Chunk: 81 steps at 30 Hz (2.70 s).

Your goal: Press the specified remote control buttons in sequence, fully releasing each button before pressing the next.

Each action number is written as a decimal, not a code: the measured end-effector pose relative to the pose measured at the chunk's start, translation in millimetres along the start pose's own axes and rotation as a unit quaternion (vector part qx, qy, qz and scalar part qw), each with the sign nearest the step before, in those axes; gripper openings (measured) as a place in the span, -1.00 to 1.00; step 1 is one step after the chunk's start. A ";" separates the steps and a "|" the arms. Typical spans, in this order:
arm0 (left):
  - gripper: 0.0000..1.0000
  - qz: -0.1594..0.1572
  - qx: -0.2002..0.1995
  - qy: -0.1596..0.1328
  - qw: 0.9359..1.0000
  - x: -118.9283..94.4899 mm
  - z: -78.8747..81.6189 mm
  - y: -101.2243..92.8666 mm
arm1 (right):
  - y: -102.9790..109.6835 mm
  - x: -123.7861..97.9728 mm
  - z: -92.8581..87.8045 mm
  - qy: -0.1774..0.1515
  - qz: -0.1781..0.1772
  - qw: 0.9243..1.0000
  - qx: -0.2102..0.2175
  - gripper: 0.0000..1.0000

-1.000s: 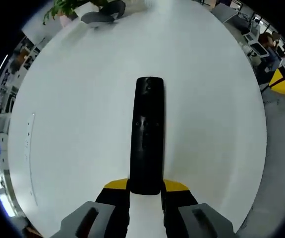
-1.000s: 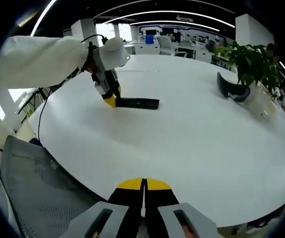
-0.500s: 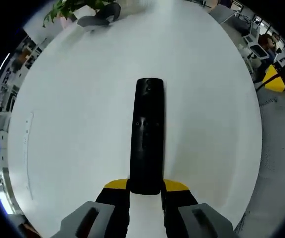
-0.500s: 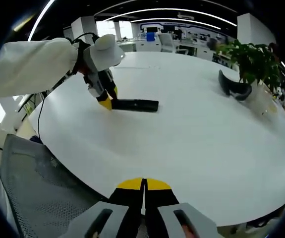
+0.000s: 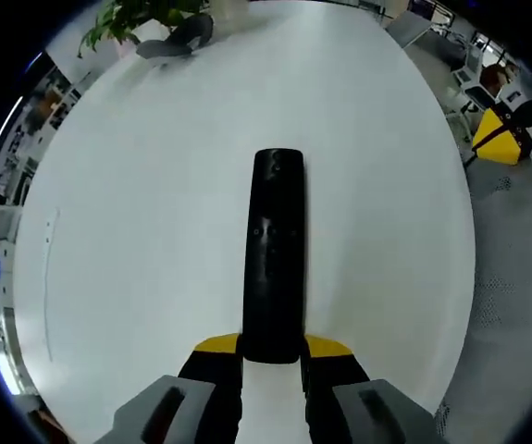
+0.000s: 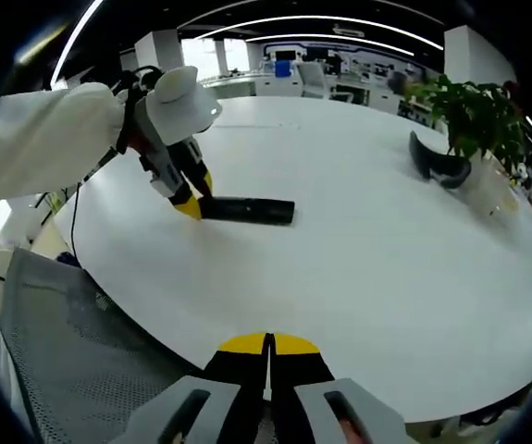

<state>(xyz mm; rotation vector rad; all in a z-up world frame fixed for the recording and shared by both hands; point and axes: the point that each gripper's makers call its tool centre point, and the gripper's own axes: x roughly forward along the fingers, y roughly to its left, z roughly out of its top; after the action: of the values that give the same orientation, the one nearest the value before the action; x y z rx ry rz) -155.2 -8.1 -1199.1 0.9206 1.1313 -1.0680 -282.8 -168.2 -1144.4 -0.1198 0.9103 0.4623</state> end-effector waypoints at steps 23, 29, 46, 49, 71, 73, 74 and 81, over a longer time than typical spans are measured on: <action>-0.54 -0.006 0.004 -0.036 0.999 -5.2 -3.7 -54.4 | 6.7 -0.7 1.1 0.001 0.017 1.000 -0.002 -1.00; -0.54 -0.010 0.020 -0.036 0.999 -6.0 -4.9 -71.9 | 6.2 -1.3 1.9 -0.001 0.016 1.000 -0.002 -1.00; -0.54 -0.015 0.036 -0.039 0.998 -6.9 -6.0 -106.0 | 4.4 0.3 -1.7 0.009 0.013 1.000 -0.004 -1.00; -0.54 -0.015 0.039 -0.039 0.998 -7.3 -6.4 -113.6 | 4.1 0.4 -2.1 0.011 0.012 1.000 -0.003 -1.00; -0.54 -0.020 0.031 -0.068 0.997 -9.7 -5.9 -149.9 | 19.6 5.7 -11.8 0.061 0.062 0.996 0.014 -1.00; -0.54 -0.020 0.031 -0.068 0.997 -9.8 -5.6 -152.6 | 21.3 6.4 -13.6 0.075 0.067 0.995 0.018 -1.00; -0.54 -0.020 0.032 -0.068 0.997 -9.8 -5.5 -153.8 | 21.3 6.4 -15.3 0.083 0.070 0.994 0.021 -1.00; -0.53 -0.018 0.026 -0.065 0.997 -10.2 -5.5 -158.3 | 15.2 16.1 -9.8 0.120 0.075 0.989 0.039 -1.00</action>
<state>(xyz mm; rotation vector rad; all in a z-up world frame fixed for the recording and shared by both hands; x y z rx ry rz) -310.6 -40.4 -1196.2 0.8618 1.0193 -1.1754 -288.2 -152.1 -1161.6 -0.0359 1.1788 0.5586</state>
